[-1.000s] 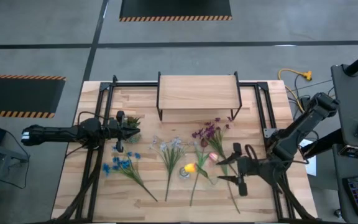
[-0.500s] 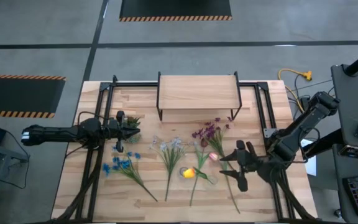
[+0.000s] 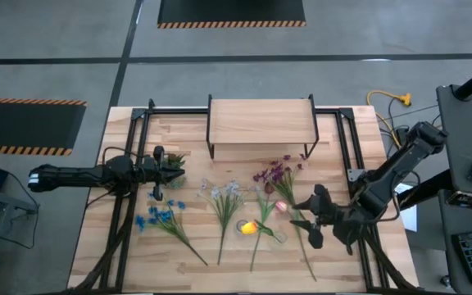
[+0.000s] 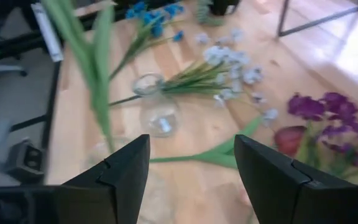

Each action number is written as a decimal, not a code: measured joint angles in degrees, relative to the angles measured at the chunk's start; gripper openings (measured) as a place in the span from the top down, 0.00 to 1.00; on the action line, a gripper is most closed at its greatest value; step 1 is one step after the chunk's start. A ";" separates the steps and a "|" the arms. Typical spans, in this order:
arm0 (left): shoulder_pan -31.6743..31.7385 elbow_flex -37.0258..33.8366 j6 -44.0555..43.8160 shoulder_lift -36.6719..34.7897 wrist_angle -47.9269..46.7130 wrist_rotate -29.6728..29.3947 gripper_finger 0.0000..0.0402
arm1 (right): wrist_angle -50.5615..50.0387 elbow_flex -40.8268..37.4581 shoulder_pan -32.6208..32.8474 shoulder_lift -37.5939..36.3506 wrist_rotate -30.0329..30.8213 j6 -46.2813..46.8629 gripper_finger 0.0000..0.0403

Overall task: Pick and place flowers into a vace then onto a shelf
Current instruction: Put the violet flower into the right transparent vase

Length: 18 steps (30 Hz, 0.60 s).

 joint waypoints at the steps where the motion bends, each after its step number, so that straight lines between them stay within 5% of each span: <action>1: 0.00 0.00 -0.01 0.00 0.01 0.01 1.00 | -0.71 0.00 0.00 0.28 0.41 0.38 0.45; 18: -0.02 0.00 -0.01 0.01 0.02 -0.01 1.00 | -13.17 -3.66 -1.13 4.86 0.91 18.69 0.46</action>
